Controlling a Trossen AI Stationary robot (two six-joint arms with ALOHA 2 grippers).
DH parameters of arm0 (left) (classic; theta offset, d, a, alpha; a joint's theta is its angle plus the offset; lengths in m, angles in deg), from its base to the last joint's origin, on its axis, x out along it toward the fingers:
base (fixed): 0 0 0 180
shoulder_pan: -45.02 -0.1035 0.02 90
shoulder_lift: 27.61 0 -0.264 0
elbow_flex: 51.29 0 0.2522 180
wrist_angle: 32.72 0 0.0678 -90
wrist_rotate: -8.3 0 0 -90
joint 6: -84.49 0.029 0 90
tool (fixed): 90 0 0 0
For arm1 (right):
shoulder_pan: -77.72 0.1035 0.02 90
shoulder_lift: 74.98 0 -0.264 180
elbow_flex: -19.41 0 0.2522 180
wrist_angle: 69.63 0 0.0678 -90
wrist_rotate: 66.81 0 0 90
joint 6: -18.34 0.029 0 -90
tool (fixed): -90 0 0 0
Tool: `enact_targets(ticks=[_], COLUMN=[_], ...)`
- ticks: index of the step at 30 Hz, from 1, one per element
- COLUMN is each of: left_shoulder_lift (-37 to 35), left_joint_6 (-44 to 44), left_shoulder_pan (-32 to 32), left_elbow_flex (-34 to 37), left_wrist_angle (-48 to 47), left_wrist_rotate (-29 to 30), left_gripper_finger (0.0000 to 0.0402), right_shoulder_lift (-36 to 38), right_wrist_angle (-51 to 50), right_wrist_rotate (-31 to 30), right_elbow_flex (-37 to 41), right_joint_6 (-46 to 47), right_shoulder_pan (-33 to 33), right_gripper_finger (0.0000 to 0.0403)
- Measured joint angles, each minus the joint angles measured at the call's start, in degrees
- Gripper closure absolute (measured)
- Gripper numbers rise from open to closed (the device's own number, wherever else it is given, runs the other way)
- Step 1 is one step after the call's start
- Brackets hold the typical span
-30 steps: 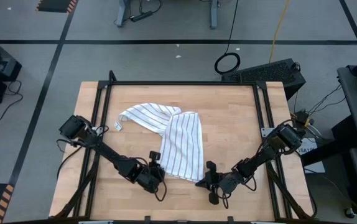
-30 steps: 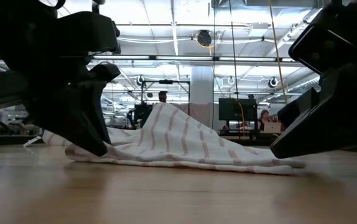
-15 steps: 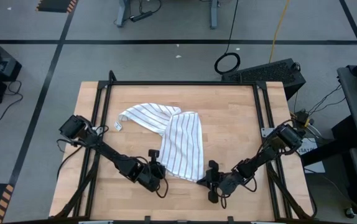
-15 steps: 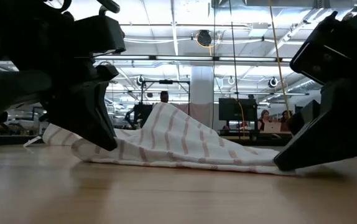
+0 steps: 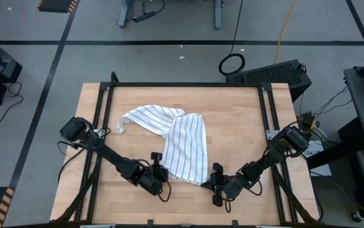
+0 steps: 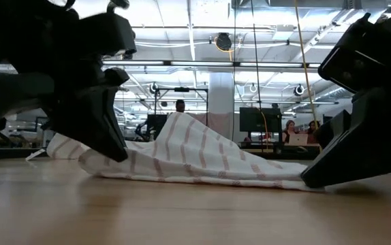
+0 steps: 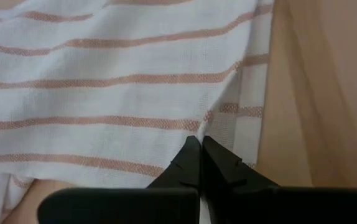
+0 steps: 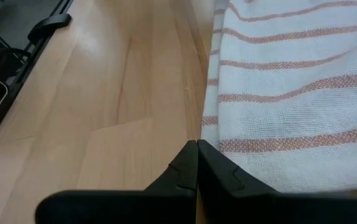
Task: Roll towel into tight, uniform cylinder
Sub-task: Fold the white brown kitchen towel
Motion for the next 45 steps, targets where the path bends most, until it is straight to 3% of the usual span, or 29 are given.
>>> enact_targets(ticks=[45], left_shoulder_lift=[-1.08], left_joint_6=[-3.07], left_shoulder_pan=[3.95], left_elbow_flex=[-0.07], left_wrist_angle=[-3.67], left_wrist_rotate=[-0.06], left_gripper_finger=[0.0398], right_shoulder_lift=[1.82], right_wrist_angle=[-1.29], right_wrist_rotate=[2.39], right_elbow_flex=[0.20], right_joint_6=[-5.72], right_shoulder_pan=[-0.04], right_gripper_finger=[0.0403])
